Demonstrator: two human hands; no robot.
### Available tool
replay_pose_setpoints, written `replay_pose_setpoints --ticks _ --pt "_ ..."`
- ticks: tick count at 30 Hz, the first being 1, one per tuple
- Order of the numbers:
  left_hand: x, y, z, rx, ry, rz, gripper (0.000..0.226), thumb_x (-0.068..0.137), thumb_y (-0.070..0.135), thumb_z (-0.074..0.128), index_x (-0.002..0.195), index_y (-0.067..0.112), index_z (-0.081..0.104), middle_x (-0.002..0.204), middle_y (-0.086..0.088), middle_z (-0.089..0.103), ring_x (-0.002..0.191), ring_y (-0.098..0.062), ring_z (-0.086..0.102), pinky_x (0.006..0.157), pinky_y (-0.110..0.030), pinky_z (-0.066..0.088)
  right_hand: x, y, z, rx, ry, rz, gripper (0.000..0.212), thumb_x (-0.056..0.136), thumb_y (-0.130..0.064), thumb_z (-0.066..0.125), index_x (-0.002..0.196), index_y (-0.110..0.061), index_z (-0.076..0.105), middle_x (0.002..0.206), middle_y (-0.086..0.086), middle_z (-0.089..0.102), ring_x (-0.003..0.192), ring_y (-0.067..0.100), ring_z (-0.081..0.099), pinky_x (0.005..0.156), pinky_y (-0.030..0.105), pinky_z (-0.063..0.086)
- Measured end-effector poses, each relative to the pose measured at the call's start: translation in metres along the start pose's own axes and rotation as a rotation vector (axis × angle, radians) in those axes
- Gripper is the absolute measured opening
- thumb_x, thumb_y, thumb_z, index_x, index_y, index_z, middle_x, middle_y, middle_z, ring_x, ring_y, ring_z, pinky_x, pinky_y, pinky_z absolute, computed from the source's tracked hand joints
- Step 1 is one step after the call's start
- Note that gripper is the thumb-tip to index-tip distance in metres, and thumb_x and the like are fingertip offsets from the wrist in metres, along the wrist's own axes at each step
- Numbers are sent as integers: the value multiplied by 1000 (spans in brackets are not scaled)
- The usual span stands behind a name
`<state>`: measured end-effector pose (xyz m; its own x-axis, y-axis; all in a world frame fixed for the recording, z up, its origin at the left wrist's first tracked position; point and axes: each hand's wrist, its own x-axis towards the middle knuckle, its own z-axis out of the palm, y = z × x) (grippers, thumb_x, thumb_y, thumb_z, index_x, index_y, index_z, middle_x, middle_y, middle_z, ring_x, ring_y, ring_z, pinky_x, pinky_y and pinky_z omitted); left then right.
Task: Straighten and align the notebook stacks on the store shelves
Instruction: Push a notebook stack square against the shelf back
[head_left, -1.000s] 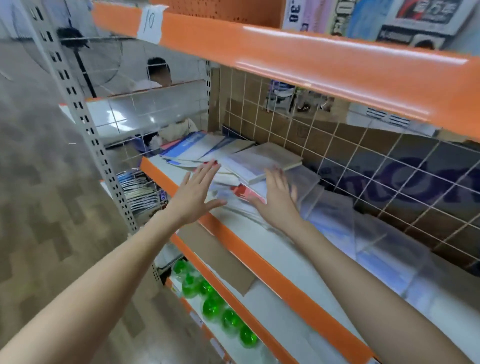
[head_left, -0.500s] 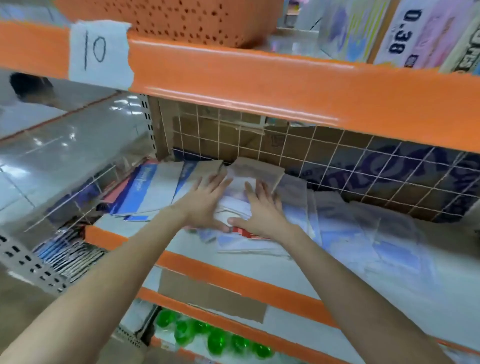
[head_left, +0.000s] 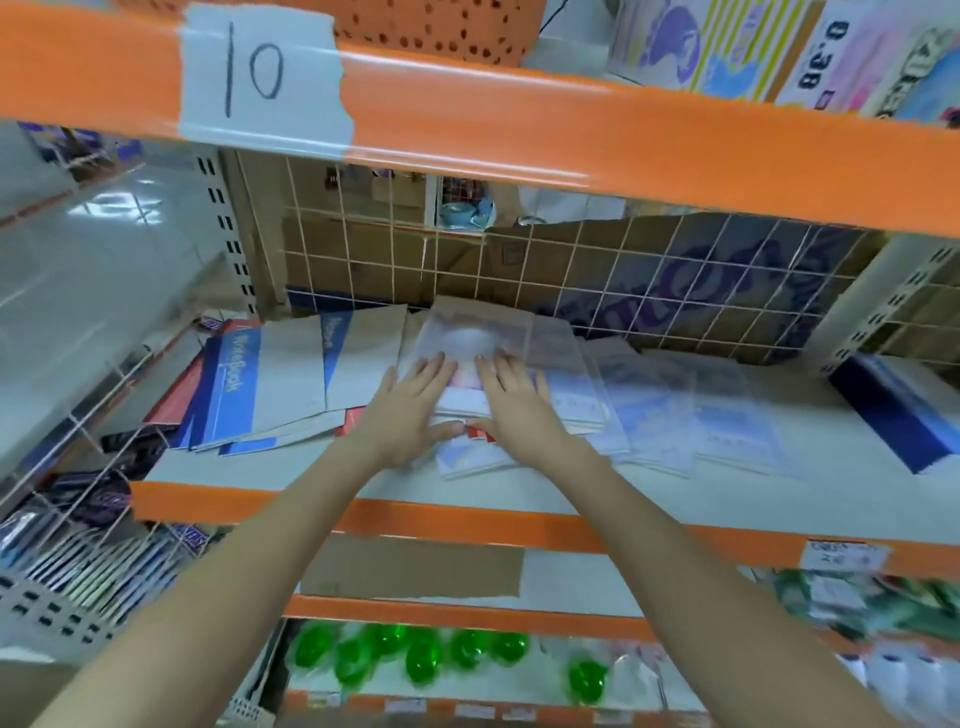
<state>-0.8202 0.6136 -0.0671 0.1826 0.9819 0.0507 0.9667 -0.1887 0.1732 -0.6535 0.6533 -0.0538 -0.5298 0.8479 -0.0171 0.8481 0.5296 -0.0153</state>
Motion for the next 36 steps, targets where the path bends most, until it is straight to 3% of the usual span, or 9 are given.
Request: replay_pose_setpoints --ticks 8,16,20,25,28,30,32,34,36 --pt "-37 38 19 208 81 -44 65 101 40 27 149 16 -10 158 -8 -11 146 -22 -5 116 -38 -3 -46 9 0 -5 -103 -39 75 100 -39 39 151 -16 -10 158 10 -16 146 21 -13 115 48 -7" --pt "-52 53 12 299 110 50 68 96 1 29 149 17 -9 158 -8 -8 146 -21 -4 116 -34 -6 -88 5 1 -63 -16 4 80 90 6 40 150 -11 -9 158 14 -12 147 25 -8 115 49 -6" --pt "-52 60 15 260 132 45 64 97 0 26 149 14 -8 158 -8 -8 146 -21 -5 116 -34 -8 -83 -11 4 -67 58 110 76 92 0 43 149 -3 -7 157 21 -5 146 30 -2 116 46 1" --pt "-56 63 12 224 156 61 63 97 -1 28 149 13 -5 158 -7 -6 146 -21 -2 116 -34 -7 -86 -10 13 -14 86 101 73 94 3 36 149 -4 -12 157 20 -12 146 31 -10 117 43 -2" --pt "-60 74 9 142 205 110 60 92 -8 35 147 5 16 155 -15 13 143 -32 16 117 -43 8 -94 -4 15 -5 87 90 80 91 6 40 149 -8 -13 157 17 -14 146 29 -12 117 46 -2" --pt "-59 82 5 142 300 227 54 79 -13 36 131 -4 49 136 -23 47 123 -42 48 100 -57 36 -100 2 12 11 96 92 82 89 9 40 150 -10 -11 158 14 -14 146 26 -12 117 44 -4" --pt "-53 89 -2 167 341 286 61 71 -5 22 117 -7 61 121 -24 60 108 -44 59 86 -61 44 -106 12 6 6 120 100 84 87 11 41 151 -12 -9 159 11 -12 146 23 -10 117 42 -5" --pt "-44 106 -12 149 302 296 71 70 1 10 126 -5 54 133 -22 52 121 -43 50 100 -58 36 -113 26 -2 8 160 110 80 88 12 37 151 -12 -6 159 10 -9 147 21 -9 116 39 -6" --pt "-34 124 -17 115 252 289 67 81 2 8 141 3 37 149 -16 32 139 -35 28 115 -46 15 -123 45 -12 10 221 137 76 89 11 33 151 -12 -4 159 9 -7 147 20 -8 116 36 -8"
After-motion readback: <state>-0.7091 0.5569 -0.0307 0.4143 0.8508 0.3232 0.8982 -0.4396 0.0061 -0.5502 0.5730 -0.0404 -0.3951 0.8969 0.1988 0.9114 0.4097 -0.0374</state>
